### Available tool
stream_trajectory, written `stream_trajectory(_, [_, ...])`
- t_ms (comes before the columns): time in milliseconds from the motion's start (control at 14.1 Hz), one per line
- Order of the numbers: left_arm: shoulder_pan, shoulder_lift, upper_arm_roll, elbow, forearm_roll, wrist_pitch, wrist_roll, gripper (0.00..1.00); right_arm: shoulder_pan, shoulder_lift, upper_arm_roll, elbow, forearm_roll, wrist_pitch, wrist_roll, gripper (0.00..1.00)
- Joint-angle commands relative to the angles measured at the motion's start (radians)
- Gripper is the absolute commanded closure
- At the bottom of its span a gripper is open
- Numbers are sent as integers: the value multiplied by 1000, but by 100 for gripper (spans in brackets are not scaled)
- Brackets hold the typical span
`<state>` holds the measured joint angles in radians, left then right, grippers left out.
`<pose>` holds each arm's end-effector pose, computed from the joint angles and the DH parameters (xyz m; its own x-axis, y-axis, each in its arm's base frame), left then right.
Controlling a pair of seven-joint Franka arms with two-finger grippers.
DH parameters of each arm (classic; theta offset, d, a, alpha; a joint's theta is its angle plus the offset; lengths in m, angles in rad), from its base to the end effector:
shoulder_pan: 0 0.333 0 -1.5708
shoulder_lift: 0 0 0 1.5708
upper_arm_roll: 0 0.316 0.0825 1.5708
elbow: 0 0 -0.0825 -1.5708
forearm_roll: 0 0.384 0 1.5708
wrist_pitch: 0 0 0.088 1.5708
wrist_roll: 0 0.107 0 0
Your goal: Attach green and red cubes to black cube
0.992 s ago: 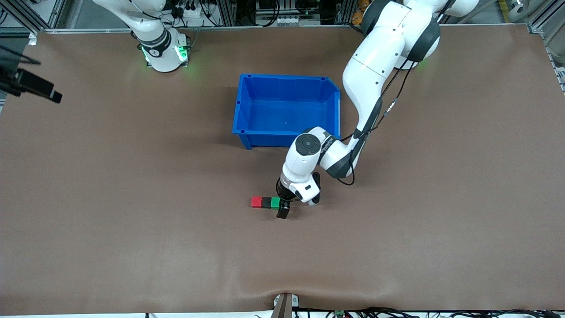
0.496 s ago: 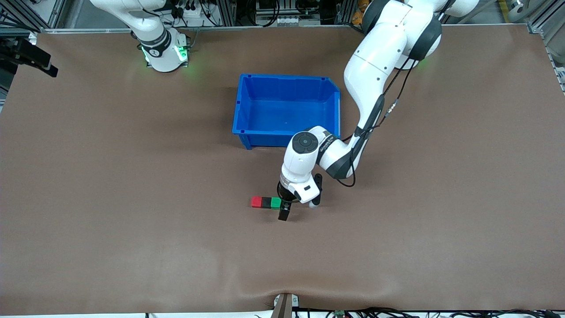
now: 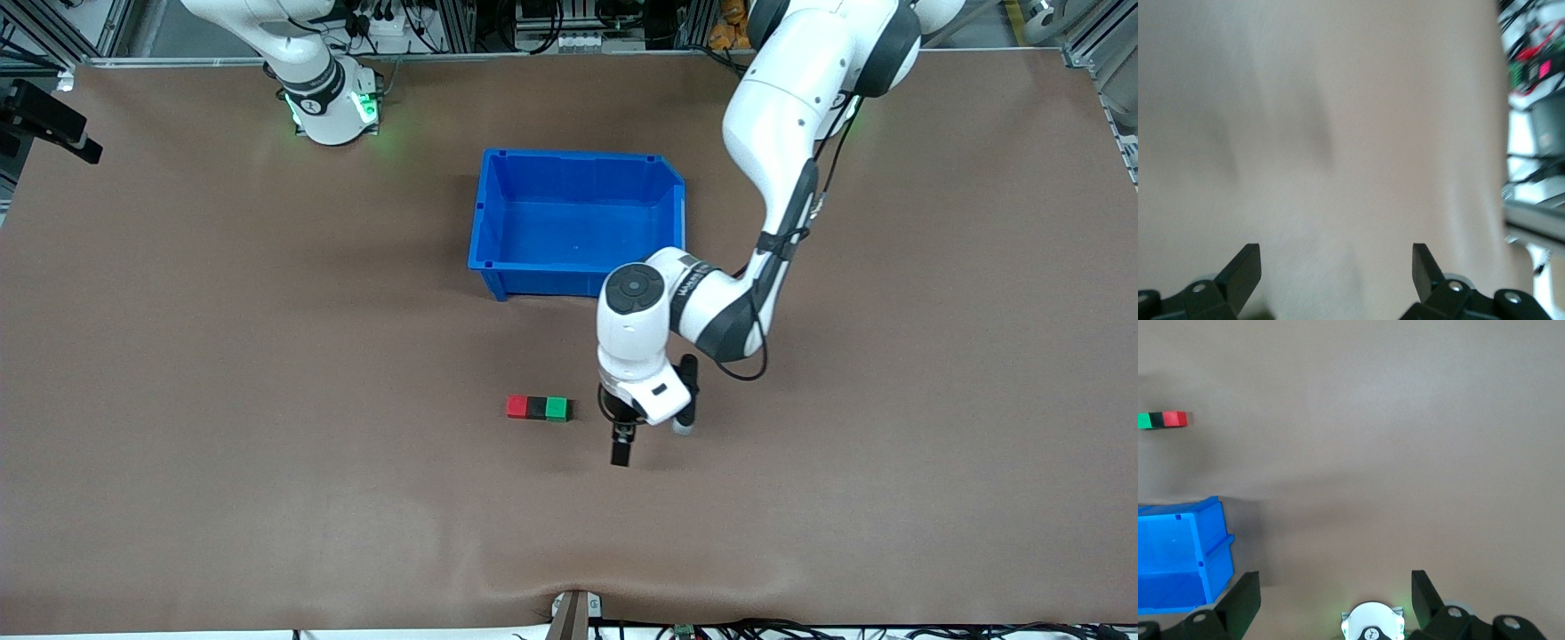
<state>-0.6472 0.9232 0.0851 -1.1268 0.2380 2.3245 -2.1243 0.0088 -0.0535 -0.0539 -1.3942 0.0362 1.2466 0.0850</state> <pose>0.6622 -0.4393 0.2771 0.1702 0.9798 0.1055 0.9150 -0.1969 0.3521 0.4978 -0.0188 0.7061 0.9883 -0.1177 -0.0967 -0.1211 -0.9922 -0.0300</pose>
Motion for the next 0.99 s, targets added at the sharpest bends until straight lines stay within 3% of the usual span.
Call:
stream_trajectory(0, [40, -96, 1, -82, 29, -43, 125, 0, 17, 12, -17, -3, -12, -27, -10, 0])
stream_trajectory(354, [121, -288, -4, -287, 30, -40, 407, 0, 8, -26, -38, -95, 5, -6, -56, 0])
stream_trajectory(567, [191, -394, -22, -378, 20, -39, 587, 0, 11, -26, -30, -97, 5, -4, -68, 0])
stream_trajectory(921, [400, -576, -134, -536, 17, -33, 921, 0, 17, -28, -27, -106, 5, -4, -70, 0])
